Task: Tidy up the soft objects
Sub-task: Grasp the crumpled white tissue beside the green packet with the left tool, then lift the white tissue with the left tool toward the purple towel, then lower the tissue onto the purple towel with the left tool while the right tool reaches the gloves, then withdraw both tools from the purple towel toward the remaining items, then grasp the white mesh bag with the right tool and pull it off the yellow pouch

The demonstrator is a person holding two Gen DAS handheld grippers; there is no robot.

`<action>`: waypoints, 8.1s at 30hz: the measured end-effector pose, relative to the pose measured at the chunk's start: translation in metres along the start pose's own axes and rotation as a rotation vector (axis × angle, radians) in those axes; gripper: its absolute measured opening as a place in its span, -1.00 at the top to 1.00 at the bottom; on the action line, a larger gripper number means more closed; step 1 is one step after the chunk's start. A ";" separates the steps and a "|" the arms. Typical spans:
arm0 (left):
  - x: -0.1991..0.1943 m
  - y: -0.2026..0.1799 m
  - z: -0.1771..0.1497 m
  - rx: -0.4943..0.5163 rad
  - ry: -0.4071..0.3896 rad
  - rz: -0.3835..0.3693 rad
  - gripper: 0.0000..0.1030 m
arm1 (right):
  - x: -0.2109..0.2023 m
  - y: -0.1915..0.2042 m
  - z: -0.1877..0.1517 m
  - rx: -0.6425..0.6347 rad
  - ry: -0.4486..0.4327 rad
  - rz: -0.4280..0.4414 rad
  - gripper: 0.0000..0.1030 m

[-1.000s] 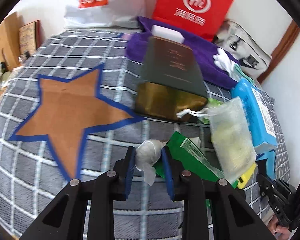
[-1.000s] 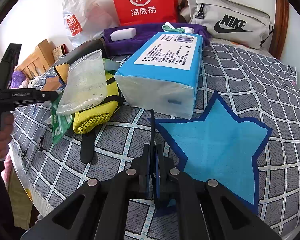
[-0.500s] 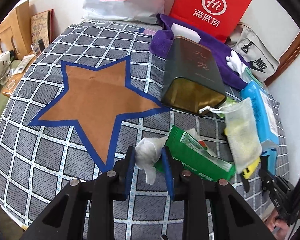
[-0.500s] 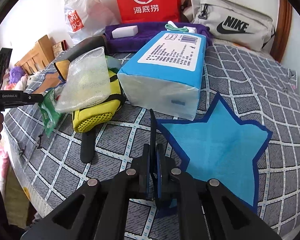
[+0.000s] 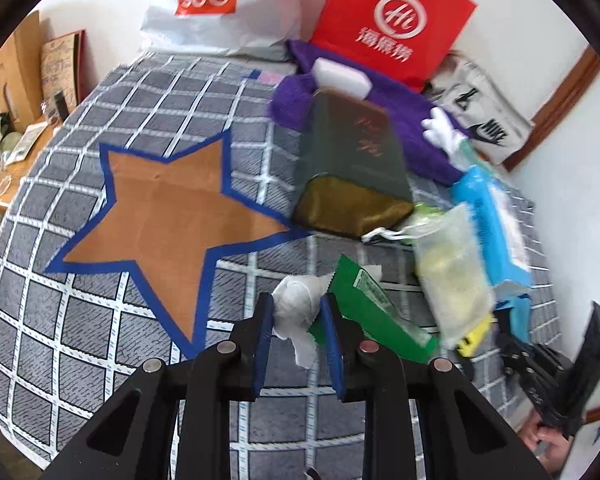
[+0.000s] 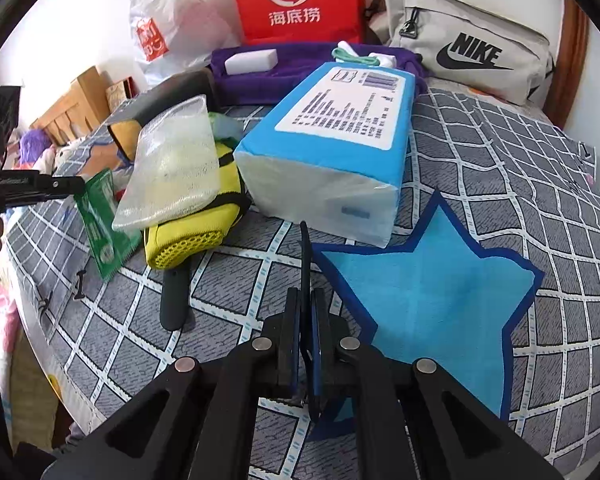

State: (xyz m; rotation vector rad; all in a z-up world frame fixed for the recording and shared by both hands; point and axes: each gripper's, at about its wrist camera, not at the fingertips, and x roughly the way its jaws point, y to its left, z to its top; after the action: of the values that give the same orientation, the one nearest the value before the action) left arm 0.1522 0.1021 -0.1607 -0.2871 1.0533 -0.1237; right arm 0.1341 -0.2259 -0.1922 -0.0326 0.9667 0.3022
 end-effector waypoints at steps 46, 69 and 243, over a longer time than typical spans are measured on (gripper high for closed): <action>0.016 -0.012 -0.009 0.094 -0.037 0.073 0.60 | -0.007 0.008 -0.001 0.001 0.029 0.014 0.87; -0.057 -0.028 0.028 0.067 -0.179 0.027 0.60 | -0.030 0.008 0.011 -0.010 0.002 0.070 0.87; -0.002 0.022 0.036 -0.055 -0.042 0.013 -0.28 | 0.052 0.115 0.079 -0.259 0.028 0.084 0.09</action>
State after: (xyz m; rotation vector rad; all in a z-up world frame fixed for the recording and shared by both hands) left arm 0.1816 0.1296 -0.1485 -0.3319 1.0183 -0.0770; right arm 0.1952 -0.0906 -0.1773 -0.2334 0.9531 0.5044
